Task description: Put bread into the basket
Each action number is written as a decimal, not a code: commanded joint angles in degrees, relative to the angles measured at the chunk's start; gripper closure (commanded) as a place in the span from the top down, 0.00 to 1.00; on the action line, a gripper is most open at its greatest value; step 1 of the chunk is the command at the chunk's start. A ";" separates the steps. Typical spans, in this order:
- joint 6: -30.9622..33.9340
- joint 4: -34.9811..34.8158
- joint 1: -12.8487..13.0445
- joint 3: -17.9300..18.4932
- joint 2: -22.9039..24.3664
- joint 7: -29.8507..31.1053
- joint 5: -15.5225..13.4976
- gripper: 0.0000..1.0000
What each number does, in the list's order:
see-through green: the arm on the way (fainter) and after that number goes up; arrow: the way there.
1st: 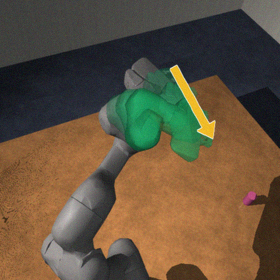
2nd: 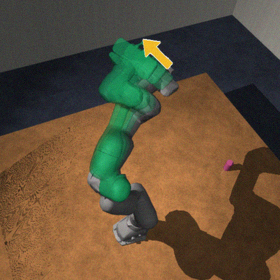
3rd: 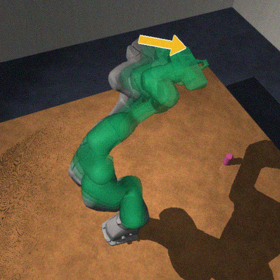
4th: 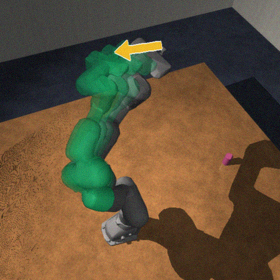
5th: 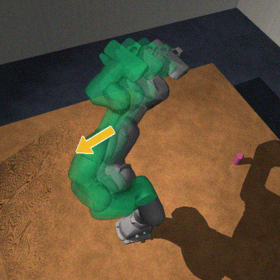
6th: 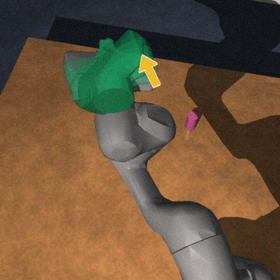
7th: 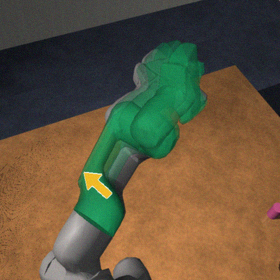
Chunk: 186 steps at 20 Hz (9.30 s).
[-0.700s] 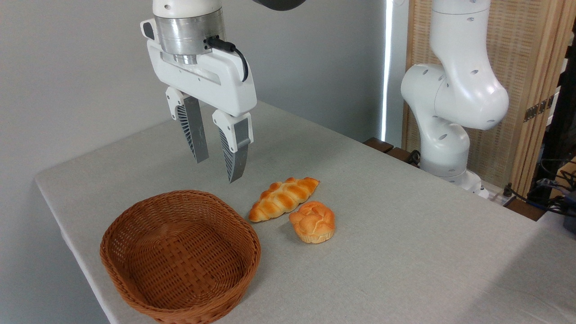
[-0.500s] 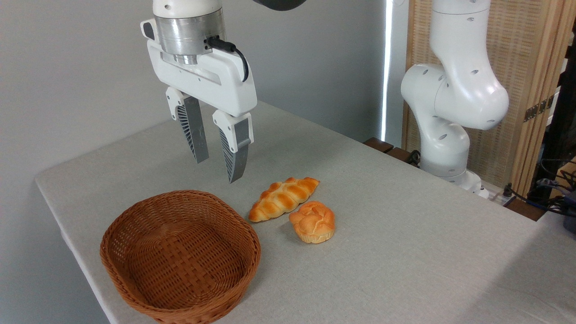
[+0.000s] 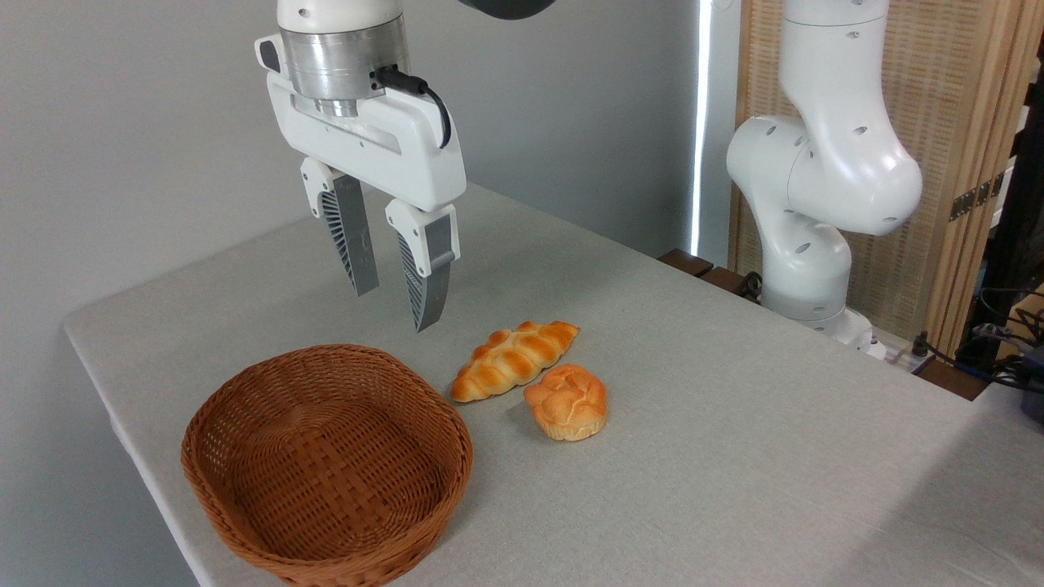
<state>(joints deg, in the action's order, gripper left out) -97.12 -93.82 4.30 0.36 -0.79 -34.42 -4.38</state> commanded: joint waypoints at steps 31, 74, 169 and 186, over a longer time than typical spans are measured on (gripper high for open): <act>-12.74 -37.14 -2.72 2.81 18.72 -28.16 -0.37 1.00; -16.61 -42.85 -2.81 2.81 16.87 -32.73 3.58 0.59; 3.61 1.53 5.81 6.24 0.18 1.10 -0.37 1.00; 1.59 -0.14 1.41 1.40 1.67 -1.88 2.09 1.00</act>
<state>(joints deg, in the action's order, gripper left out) -95.15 -93.38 6.12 2.03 0.02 -35.59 -3.13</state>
